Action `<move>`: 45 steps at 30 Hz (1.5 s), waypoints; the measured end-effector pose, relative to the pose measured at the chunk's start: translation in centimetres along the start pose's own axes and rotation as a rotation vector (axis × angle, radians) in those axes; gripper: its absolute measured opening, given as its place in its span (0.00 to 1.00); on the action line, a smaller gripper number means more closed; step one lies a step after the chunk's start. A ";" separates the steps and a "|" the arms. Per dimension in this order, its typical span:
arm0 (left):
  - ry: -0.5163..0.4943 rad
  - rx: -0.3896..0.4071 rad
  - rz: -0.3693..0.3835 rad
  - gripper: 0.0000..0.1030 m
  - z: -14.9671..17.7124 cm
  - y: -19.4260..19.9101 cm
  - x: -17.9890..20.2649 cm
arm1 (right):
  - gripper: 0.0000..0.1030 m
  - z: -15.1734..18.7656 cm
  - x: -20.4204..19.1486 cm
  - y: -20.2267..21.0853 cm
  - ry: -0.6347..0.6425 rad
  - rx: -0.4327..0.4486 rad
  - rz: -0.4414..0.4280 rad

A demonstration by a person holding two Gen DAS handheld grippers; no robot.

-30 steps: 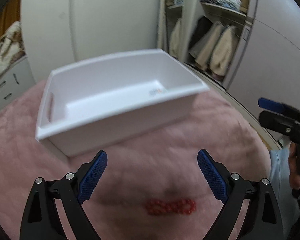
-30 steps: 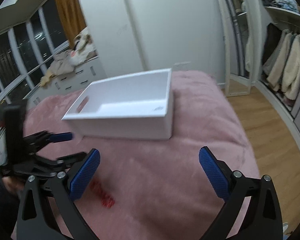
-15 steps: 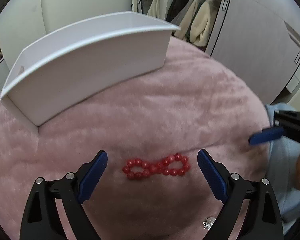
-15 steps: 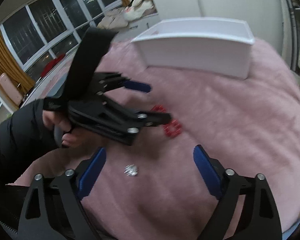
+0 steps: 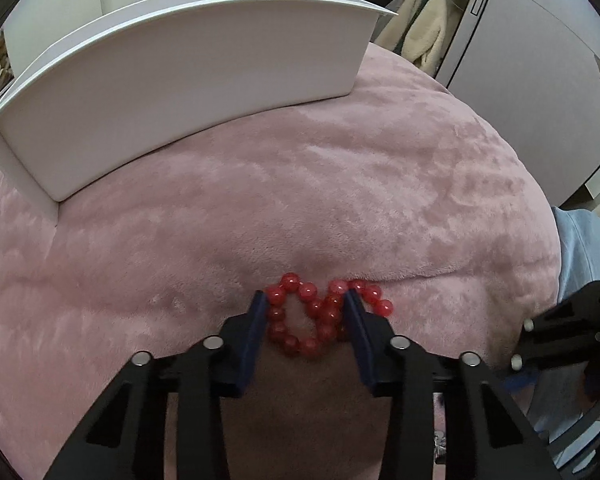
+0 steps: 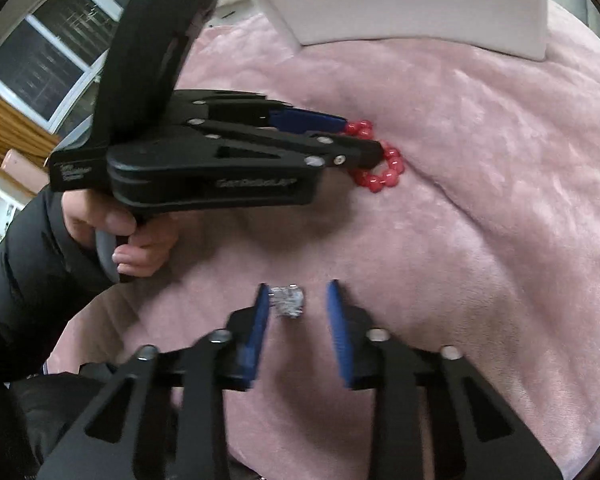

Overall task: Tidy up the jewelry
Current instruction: 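Lift the red bead bracelet with the left tool toward the bin, then lower the red bead bracelet into the white bin and open the left tool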

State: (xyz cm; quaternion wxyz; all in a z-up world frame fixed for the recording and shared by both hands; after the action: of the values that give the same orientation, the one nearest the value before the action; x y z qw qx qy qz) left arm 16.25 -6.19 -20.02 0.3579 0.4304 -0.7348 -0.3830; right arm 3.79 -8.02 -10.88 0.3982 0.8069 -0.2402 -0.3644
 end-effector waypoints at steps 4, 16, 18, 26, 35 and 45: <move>0.026 0.000 -0.015 0.24 -0.2 0.3 -0.2 | 0.16 0.1 -0.7 0.1 0.046 0.004 0.011; 0.057 0.070 -0.017 0.15 -1.5 2.8 -0.5 | 0.16 -1.1 1.7 3.4 -0.051 0.169 -0.001; 0.058 0.087 -0.016 0.15 -1.8 3.4 -0.5 | 0.15 -0.7 2.0 3.9 -0.055 0.192 0.011; 0.077 0.172 -0.008 0.14 -3.9 6.2 0.4 | 0.16 -1.0 3.1 6.6 -0.077 0.278 0.079; 0.072 0.280 -0.008 0.14 -6.6 10.0 1.4 | 0.16 -1.4 4.4 9.8 -0.064 0.315 0.220; 0.047 0.359 0.028 0.15 -10.6 13.1 2.9 | 0.16 -3.8 7.2 13.7 -0.118 0.396 0.328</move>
State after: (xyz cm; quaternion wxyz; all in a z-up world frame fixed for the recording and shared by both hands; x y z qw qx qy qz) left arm 19.50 -7.06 -3.26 0.2980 0.4859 -0.7886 -0.2306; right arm 9.87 -18.88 -0.93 0.2715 0.7967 -0.4571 -0.2875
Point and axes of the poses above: each gripper's, at about its wrist camera, not at the fingertips, and y roughly against the way its jaws point, x to its right, z to its underside, the point moved 9 cm from there along -y, roughly the way its jaws point, and after that the axes turned 9 degrees about y, right-handed, at the moved point
